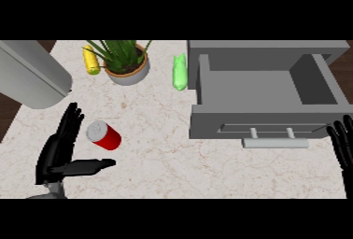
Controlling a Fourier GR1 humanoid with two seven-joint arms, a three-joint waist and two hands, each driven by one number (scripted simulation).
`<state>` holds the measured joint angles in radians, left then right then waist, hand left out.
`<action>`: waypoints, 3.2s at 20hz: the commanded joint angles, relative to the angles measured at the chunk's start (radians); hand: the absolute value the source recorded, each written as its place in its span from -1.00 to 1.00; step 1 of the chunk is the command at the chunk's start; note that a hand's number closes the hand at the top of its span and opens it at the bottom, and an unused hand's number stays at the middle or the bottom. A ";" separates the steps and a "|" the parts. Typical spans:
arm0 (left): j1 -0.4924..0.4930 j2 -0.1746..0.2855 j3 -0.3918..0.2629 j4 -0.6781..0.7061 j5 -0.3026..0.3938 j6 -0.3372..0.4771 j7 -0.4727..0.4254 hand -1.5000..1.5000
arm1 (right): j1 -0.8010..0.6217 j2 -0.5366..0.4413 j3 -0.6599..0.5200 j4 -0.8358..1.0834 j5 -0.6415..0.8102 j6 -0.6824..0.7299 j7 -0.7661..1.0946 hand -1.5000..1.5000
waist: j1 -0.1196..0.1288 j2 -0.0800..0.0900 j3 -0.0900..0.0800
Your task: Pick up the can, place it into the drawer and close the drawer
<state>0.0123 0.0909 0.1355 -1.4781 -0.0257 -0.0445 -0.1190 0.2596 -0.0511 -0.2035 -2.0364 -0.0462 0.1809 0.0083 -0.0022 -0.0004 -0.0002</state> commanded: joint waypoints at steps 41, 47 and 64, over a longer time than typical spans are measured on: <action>-0.300 0.076 0.084 0.680 0.044 -0.006 -0.312 -1.00 | 0.001 0.023 -0.025 -0.155 -0.028 0.025 0.140 -1.00 | -0.005 0.001 0.000; -0.321 0.078 0.063 0.713 0.040 -0.013 -0.328 -1.00 | -0.026 0.035 -0.032 -0.058 -0.002 0.023 0.074 -1.00 | -0.002 0.001 0.000; -0.372 -0.020 0.018 0.681 0.082 -0.021 -0.327 1.00 | 0.042 0.022 -0.067 -0.178 -0.075 0.039 0.123 -1.00 | 0.000 -0.002 0.000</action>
<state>-0.3928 0.0969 0.1783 -0.6943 0.0384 -0.0646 -0.5102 0.2856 -0.0155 -0.2398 -2.1553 -0.0840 0.2122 0.0749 -0.0058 -0.0006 0.0009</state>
